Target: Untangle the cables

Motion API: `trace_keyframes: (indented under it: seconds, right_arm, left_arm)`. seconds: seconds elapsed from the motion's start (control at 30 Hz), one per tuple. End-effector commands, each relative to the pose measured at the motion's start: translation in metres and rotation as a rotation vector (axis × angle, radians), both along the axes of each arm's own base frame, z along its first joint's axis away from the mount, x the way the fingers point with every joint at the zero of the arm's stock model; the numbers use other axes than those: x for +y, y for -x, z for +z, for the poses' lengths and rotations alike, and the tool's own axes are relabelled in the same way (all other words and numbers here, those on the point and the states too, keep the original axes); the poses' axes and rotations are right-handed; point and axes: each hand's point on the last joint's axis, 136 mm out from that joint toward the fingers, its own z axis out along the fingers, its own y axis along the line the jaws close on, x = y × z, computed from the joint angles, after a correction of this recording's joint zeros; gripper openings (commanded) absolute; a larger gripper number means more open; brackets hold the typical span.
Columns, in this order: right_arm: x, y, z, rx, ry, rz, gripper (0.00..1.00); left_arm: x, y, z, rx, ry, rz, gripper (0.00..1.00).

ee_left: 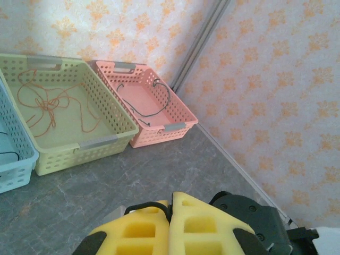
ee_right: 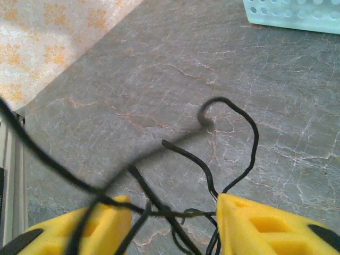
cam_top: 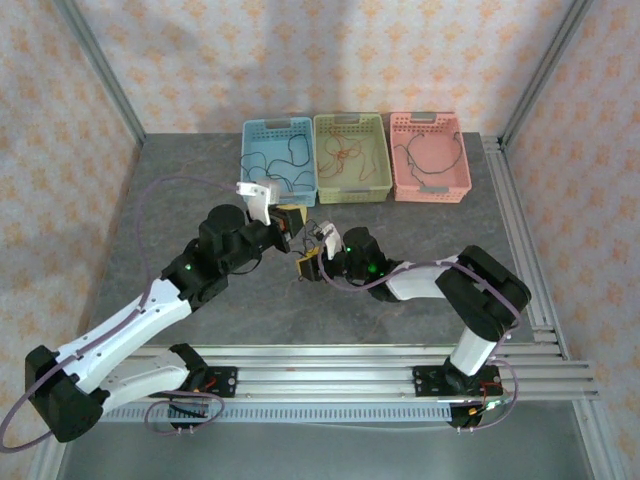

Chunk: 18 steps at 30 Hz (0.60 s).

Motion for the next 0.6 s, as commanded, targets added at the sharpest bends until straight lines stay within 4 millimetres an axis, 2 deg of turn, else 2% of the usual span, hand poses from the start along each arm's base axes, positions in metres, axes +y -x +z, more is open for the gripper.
trace_keyframes:
  seconds: [0.0, 0.17, 0.3, 0.37, 0.57]
  right_arm:
    - [0.006, -0.002, 0.005, -0.019, -0.002, 0.018, 0.50]
    - [0.007, -0.001, 0.002, -0.011, 0.004, 0.028, 0.48]
    - [0.008, -0.002, -0.001, -0.001, 0.021, 0.030, 0.36]
    - [0.008, -0.003, -0.002, 0.005, 0.027, 0.025, 0.35]
    - [0.008, -0.005, -0.009, 0.021, 0.049, 0.022, 0.35]
  left_arm:
    - [0.007, 0.005, 0.027, -0.041, 0.016, 0.013, 0.00]
    - [0.013, 0.007, 0.042, -0.067, 0.020, 0.035, 0.00]
    - [0.025, 0.010, 0.064, -0.106, 0.016, 0.078, 0.00]
    - [0.033, 0.012, 0.078, -0.124, 0.016, 0.104, 0.00]
    - [0.055, 0.023, 0.140, -0.215, 0.040, 0.172, 0.00]
